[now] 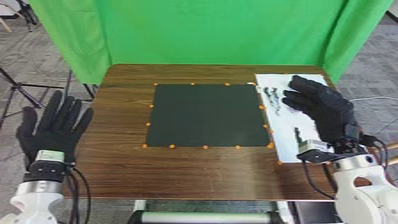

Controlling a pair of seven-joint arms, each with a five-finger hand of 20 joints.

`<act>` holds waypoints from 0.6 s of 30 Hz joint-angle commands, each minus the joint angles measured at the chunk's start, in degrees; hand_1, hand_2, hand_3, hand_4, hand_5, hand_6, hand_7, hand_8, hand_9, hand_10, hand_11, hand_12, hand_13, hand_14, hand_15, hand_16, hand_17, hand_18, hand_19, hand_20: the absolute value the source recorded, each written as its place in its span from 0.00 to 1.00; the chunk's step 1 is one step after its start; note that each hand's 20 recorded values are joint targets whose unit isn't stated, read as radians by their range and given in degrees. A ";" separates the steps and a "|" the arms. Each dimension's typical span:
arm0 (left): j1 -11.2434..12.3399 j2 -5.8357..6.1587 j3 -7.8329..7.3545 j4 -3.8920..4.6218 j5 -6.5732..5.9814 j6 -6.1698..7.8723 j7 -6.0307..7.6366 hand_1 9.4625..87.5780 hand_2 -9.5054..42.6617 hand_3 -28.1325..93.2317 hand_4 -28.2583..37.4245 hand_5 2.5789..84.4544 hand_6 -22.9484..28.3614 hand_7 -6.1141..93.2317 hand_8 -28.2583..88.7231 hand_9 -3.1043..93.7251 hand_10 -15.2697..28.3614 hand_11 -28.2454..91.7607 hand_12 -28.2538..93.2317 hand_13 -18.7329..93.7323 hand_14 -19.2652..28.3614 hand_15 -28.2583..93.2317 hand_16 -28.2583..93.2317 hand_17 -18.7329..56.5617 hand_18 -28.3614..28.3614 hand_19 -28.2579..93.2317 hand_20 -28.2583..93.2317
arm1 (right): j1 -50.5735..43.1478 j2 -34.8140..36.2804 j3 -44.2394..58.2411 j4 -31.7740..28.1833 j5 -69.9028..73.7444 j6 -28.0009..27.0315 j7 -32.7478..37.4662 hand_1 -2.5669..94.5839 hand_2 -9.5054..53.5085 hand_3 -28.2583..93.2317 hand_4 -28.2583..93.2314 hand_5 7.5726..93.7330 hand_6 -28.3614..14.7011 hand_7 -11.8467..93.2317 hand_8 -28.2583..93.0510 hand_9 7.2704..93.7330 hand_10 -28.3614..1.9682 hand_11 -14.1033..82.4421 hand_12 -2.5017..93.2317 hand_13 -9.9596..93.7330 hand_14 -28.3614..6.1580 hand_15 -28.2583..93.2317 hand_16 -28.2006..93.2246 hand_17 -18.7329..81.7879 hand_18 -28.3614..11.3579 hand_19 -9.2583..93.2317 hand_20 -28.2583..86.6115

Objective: Arrange flowers

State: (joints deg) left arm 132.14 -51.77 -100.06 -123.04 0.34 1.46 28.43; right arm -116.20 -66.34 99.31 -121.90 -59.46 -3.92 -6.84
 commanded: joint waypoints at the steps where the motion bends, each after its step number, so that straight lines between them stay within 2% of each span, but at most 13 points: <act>1: 0.19 -0.13 -0.70 -0.21 4.63 1.15 -1.40 0.20 0.44 0.80 0.00 0.38 0.55 0.13 0.17 0.34 0.58 0.34 0.27 0.32 0.52 0.37 0.14 0.22 0.65 0.45 0.30 | 0.25 0.72 0.09 -0.26 -0.68 0.06 0.14 0.13 0.33 0.93 0.02 0.48 0.54 0.24 0.13 0.43 0.50 0.20 0.14 0.46 0.45 0.36 0.37 0.36 0.29 0.38 0.43; 4: 0.95 -0.21 -1.41 -0.47 4.36 1.52 -1.08 0.20 0.44 0.80 0.00 0.38 0.55 0.13 0.17 0.34 0.58 0.34 0.27 0.32 0.52 0.38 0.14 0.22 0.65 0.45 0.30 | -0.02 0.62 -0.23 -0.39 -0.54 1.15 0.82 0.13 0.33 0.93 0.02 0.48 0.54 0.24 0.13 0.43 0.50 0.20 0.14 0.46 0.45 0.36 0.38 0.36 0.28 0.38 0.43; 6: 1.55 -0.37 -1.68 -0.63 4.23 1.91 -0.34 0.20 0.44 0.80 0.00 0.38 0.55 0.14 0.17 0.34 0.58 0.34 0.27 0.32 0.53 0.38 0.14 0.22 0.65 0.45 0.30 | -0.22 1.19 -0.83 -1.18 -2.48 4.00 2.65 0.13 0.33 0.93 0.02 0.48 0.54 0.24 0.13 0.43 0.50 0.20 0.14 0.46 0.45 0.36 0.38 0.35 0.28 0.38 0.43; 8: 1.50 -0.31 -1.52 -0.60 3.90 1.69 -0.40 0.20 0.44 0.80 0.00 0.39 0.55 0.14 0.17 0.34 0.58 0.34 0.27 0.32 0.53 0.38 0.14 0.22 0.65 0.45 0.30 | -1.06 2.00 -0.64 -3.96 -10.71 9.53 9.68 0.13 0.32 0.93 0.02 0.49 0.52 0.24 0.13 0.44 0.47 0.20 0.15 0.47 0.42 0.37 0.38 0.35 0.26 0.41 0.44; 9: 1.98 -0.20 -1.56 -0.82 3.83 2.09 -0.25 0.20 0.44 0.80 0.00 0.39 0.55 0.14 0.17 0.34 0.58 0.34 0.27 0.32 0.53 0.38 0.14 0.22 0.66 0.45 0.30 | -1.05 2.61 -1.00 -4.72 -16.02 11.75 12.61 0.14 0.31 0.93 0.02 0.50 0.51 0.24 0.13 0.45 0.44 0.21 0.15 0.48 0.41 0.39 0.38 0.35 0.25 0.42 0.44; 10: 1.98 -0.19 -1.34 -0.96 3.81 2.68 0.00 0.20 0.44 0.80 0.00 0.39 0.55 0.14 0.17 0.34 0.58 0.34 0.27 0.32 0.53 0.38 0.14 0.22 0.66 0.45 0.30 | -1.24 3.23 -1.60 -4.66 -20.43 14.10 12.12 0.14 0.27 0.92 0.02 0.52 0.48 0.24 0.13 0.47 0.38 0.22 0.15 0.49 0.38 0.41 0.38 0.34 0.22 0.45 0.44; 12: 1.94 -0.16 -1.24 -0.92 3.19 2.42 0.28 0.20 0.44 0.80 0.00 0.39 0.55 0.14 0.17 0.34 0.58 0.34 0.27 0.32 0.53 0.38 0.14 0.22 0.66 0.45 0.30 | -1.42 4.62 -2.55 -5.27 -26.19 18.12 13.67 0.15 0.22 0.91 0.03 0.53 0.45 0.24 0.13 0.49 0.34 0.23 0.15 0.49 0.34 0.44 0.37 0.34 0.19 0.49 0.44; 16: 3.60 0.53 -2.10 -1.62 2.86 3.08 1.75 0.20 0.44 0.80 0.00 0.39 0.56 0.14 0.17 0.34 0.59 0.34 0.27 0.33 0.54 0.38 0.14 0.22 0.66 0.46 0.30 | -1.96 5.91 -2.10 -6.36 -36.70 16.88 18.85 0.17 0.18 0.90 0.03 0.53 0.44 0.24 0.13 0.50 0.33 0.24 0.15 0.50 0.34 0.46 0.36 0.35 0.19 0.53 0.43; 18: 3.86 0.44 -2.48 -1.73 2.94 3.23 1.87 0.20 0.44 0.80 0.00 0.40 0.56 0.14 0.17 0.35 0.59 0.34 0.27 0.33 0.54 0.38 0.14 0.22 0.67 0.46 0.30 | -2.77 7.10 -2.13 -6.94 -47.20 16.33 22.91 0.18 0.16 0.89 0.03 0.52 0.45 0.25 0.13 0.50 0.33 0.24 0.16 0.51 0.33 0.47 0.35 0.36 0.18 0.56 0.44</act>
State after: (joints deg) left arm 133.72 -51.69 -101.35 -123.77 3.87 3.66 28.81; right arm -116.96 -61.85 95.91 -127.88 -86.05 16.66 11.58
